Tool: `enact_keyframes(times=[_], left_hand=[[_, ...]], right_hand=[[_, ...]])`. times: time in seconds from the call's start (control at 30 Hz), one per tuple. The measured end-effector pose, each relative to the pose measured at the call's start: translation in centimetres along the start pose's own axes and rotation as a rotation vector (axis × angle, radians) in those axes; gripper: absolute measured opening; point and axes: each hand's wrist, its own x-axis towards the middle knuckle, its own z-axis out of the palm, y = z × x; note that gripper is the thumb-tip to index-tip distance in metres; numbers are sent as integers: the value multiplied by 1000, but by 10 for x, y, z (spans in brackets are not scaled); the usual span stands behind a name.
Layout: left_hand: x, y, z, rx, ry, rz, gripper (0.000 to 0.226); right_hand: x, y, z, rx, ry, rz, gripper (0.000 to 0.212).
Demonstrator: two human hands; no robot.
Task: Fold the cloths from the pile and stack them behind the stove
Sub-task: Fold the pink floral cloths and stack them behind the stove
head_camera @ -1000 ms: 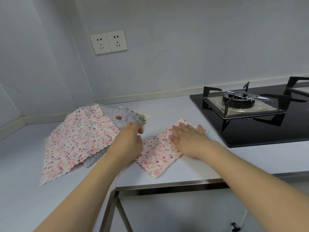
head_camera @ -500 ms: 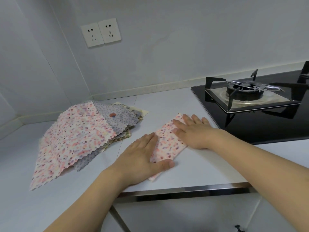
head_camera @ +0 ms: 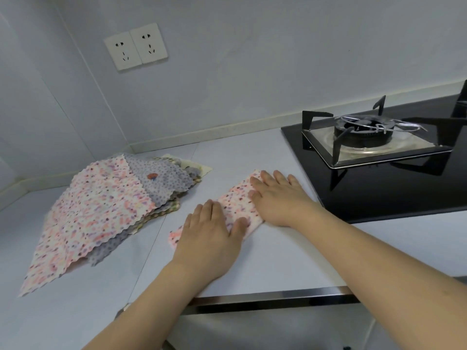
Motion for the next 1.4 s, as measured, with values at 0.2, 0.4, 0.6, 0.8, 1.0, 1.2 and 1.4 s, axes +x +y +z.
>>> enact_keyframes(times=[0.2,0.4,0.6,0.8,1.0,1.2,1.4], left_hand=[[11,3,-5,39,-139,-85,85],[18,16,3,57,-39,-87,77],[2,0,4,69,-47,-63,83],[-22,-28,-6,17,-108,-63,80],[-56,-50,-34,114,-248,33,101],[-88,-62,-59,145,-329,68,124],[-125,-92,-49,339,-29,280,74]], right_hand=[[5,-1,-3,88,-9,41,52],[7,0,-1,-2,2,26,53],[10,6,-2,-35,-47,23,54],[17,12,-2,-30,-37,4,56],[-41,-15,-9,4,395,-294,42],[-129,-56,4,-40,180,-637,58],[-147,-51,21,-70,321,-637,28]])
